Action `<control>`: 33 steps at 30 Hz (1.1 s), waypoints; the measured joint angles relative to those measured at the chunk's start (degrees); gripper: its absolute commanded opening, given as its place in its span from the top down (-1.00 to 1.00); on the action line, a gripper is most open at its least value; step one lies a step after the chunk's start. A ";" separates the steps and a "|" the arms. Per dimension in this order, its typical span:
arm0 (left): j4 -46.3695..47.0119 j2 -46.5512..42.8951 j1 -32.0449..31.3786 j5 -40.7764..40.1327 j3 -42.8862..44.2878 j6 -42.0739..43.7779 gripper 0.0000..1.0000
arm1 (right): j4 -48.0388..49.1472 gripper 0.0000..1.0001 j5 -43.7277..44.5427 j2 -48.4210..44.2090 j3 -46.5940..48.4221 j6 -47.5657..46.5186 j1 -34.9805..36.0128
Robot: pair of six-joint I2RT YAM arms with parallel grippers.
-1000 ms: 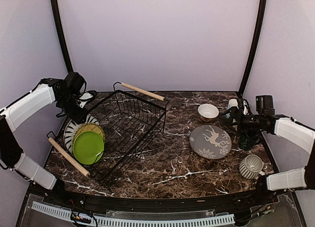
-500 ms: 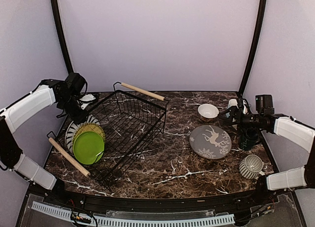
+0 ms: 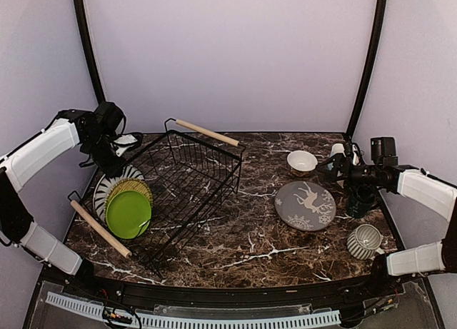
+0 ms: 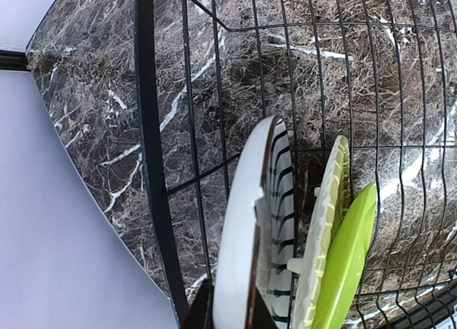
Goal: Unload the mixed dishes from the dish rack
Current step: Grab the plate from the dish rack, then pass from the left arm to the right
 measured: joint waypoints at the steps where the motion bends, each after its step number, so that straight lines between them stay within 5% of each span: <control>1: -0.17 -0.07 0.00 0.00 0.22 0.00 0.98 | 0.00 -0.97 0.00 0.00 0.00 0.00 0.00; 18: 0.66 -8.48 0.00 2.93 5.18 0.02 0.98 | -0.07 -0.97 0.85 -1.01 0.00 0.81 1.01; 33: 11.32 -18.47 0.00 4.76 5.60 -3.17 0.99 | -1.42 -0.97 3.96 -2.40 1.68 0.81 4.35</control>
